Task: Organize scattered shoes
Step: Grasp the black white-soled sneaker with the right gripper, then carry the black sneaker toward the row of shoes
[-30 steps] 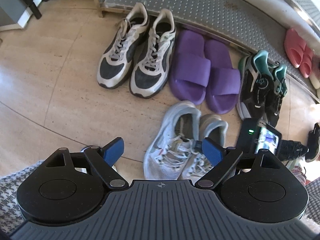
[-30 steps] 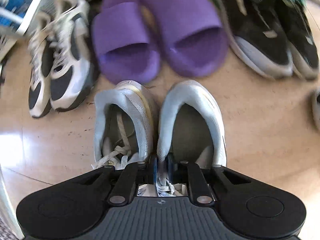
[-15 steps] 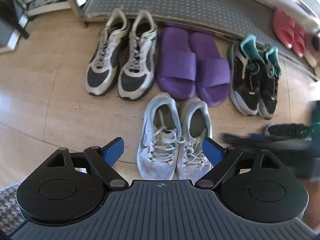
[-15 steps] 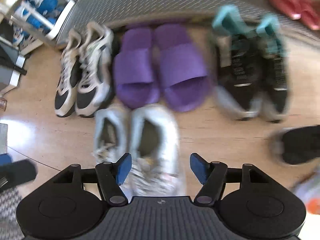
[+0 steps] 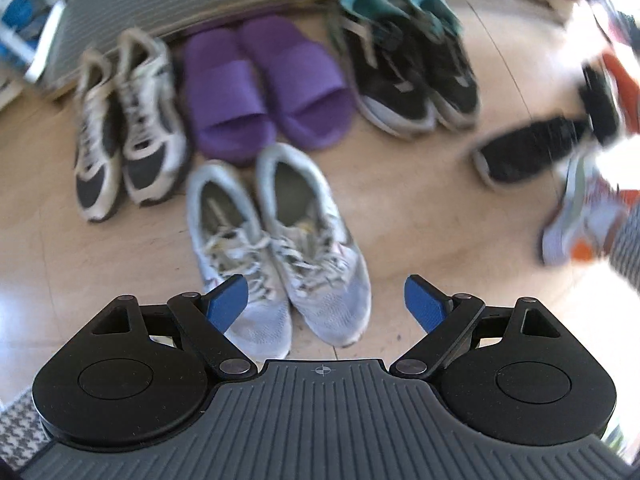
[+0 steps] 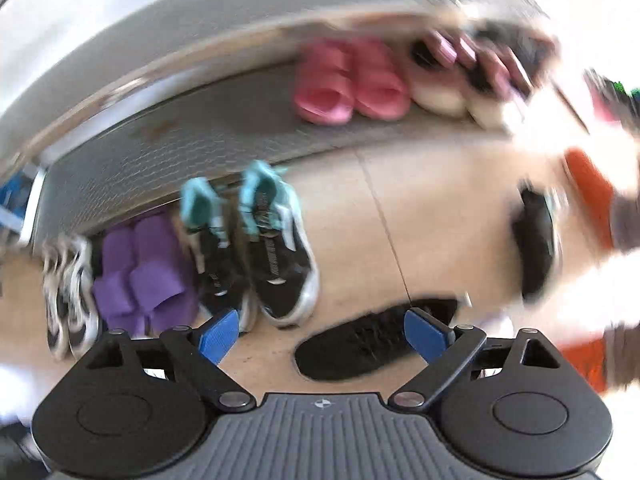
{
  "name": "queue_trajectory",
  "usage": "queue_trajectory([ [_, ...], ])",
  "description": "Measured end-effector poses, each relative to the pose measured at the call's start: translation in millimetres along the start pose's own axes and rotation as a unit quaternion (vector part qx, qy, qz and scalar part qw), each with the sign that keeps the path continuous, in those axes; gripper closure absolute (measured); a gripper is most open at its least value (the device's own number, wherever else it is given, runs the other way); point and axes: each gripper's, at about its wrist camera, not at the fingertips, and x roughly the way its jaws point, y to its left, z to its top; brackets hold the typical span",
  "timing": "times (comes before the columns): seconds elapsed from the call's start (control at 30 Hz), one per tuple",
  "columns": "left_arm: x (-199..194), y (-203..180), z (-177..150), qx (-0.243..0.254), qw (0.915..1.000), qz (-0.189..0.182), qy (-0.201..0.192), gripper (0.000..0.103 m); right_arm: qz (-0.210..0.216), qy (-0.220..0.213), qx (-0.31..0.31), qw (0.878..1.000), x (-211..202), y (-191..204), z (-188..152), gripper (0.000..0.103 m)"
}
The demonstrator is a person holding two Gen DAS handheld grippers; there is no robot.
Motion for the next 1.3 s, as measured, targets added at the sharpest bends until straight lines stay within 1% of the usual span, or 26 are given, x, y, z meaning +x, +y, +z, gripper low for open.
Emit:
queue_trajectory([
  [0.07, 6, -24, 3, 0.025, 0.9996, -0.003, 0.013, 0.014, 0.022, -0.005, 0.027, 0.999, 0, -19, 7, 0.013],
  [0.1, 10, -35, 4, 0.032, 0.9993, -0.006, 0.020, 0.014, 0.027, -0.015, 0.021, 0.999, 1, -25, 8, 0.014],
  [0.17, 19, -50, 6, 0.038, 0.9989, -0.008, 0.028, 0.013, 0.006, -0.033, 0.007, 0.999, 6, -43, 18, 0.014],
  [0.27, 38, -73, 4, 0.036, 0.9988, -0.011, 0.032, 0.013, -0.029, -0.052, 0.028, 0.998, 26, -82, 37, 0.014],
  [0.33, 46, -77, 2, 0.032, 0.9986, -0.016, 0.039, 0.013, -0.065, -0.054, 0.053, 0.995, 59, -129, 52, 0.014],
  [0.37, 58, -81, -5, 0.026, 0.9979, -0.027, 0.053, 0.013, -0.077, -0.051, 0.057, 0.994, 67, -139, 54, 0.014],
  [0.4, 60, -81, -5, 0.026, 0.9978, -0.028, 0.054, 0.013, -0.101, -0.034, 0.067, 0.992, 75, -151, 56, 0.014],
  [0.43, 70, -80, -10, 0.024, 0.9971, -0.030, 0.066, 0.013, -0.135, -0.010, 0.076, 0.988, 92, -172, 57, 0.014],
  [0.47, 79, -79, -15, 0.023, 0.9962, -0.032, 0.078, 0.013, -0.154, 0.001, 0.075, 0.985, 105, -187, 58, 0.014],
  [0.53, 88, -76, -19, 0.021, 0.9952, -0.030, 0.091, 0.013, -0.194, 0.023, 0.068, 0.978, 129, -217, 61, 0.014],
  [0.57, 94, -72, -21, 0.015, 0.9946, -0.027, 0.099, 0.013, -0.207, 0.032, 0.066, 0.976, 140, -232, 64, 0.014],
  [0.67, 105, -58, -23, -0.008, 0.9932, -0.028, 0.113, 0.013, -0.213, 0.040, 0.083, 0.973, 160, -266, 72, 0.013],
  [0.77, 110, -51, -25, -0.020, 0.9920, -0.029, 0.121, 0.013, -0.198, 0.039, 0.134, 0.970, 180, -290, 75, 0.013],
  [0.8, 111, -50, -25, -0.022, 0.9917, -0.028, 0.124, 0.013, -0.194, 0.044, 0.146, 0.969, 190, -296, 76, 0.013],
  [0.83, 115, -47, -25, -0.025, 0.9909, -0.025, 0.130, 0.013, -0.192, 0.055, 0.146, 0.969, 203, -299, 76, 0.013],
  [0.9, 116, -45, -25, -0.027, 0.9904, -0.023, 0.134, 0.013, -0.194, 0.069, 0.128, 0.970, 218, -296, 76, 0.013],
  [1.0, 117, -43, -23, -0.030, 0.9900, -0.018, 0.137, 0.013, -0.214, 0.085, 0.085, 0.969, 241, -289, 75, 0.013],
  [1.07, 117, -41, -23, -0.031, 0.9901, -0.015, 0.136, 0.013, -0.233, 0.093, 0.066, 0.966, 255, -285, 74, 0.013],
  [1.1, 117, -40, -23, -0.032, 0.9901, -0.014, 0.136, 0.013, -0.244, 0.095, 0.058, 0.963, 259, -283, 72, 0.015],
  [1.13, 116, -40, -22, -0.032, 0.9902, -0.012, 0.135, 0.013, -0.260, 0.097, 0.047, 0.960, 264, -280, 70, 0.031],
  [1.17, 116, -39, -23, -0.033, 0.9902, -0.011, 0.135, 0.013, -0.275, 0.098, 0.038, 0.956, 266, -278, 69, 0.040],
  [1.23, 113, -36, -24, -0.040, 0.9904, -0.009, 0.132, 0.013, -0.286, 0.107, 0.029, 0.952, 262, -271, 71, 0.046],
  [1.27, 112, -34, -24, -0.041, 0.9906, -0.010, 0.130, 0.013, -0.287, 0.109, 0.027, 0.951, 260, -268, 72, 0.048],
  [1.3, 110, -34, -24, -0.043, 0.9908, -0.010, 0.128, 0.013, -0.281, 0.103, 0.031, 0.954, 254, -265, 75, 0.049],
])
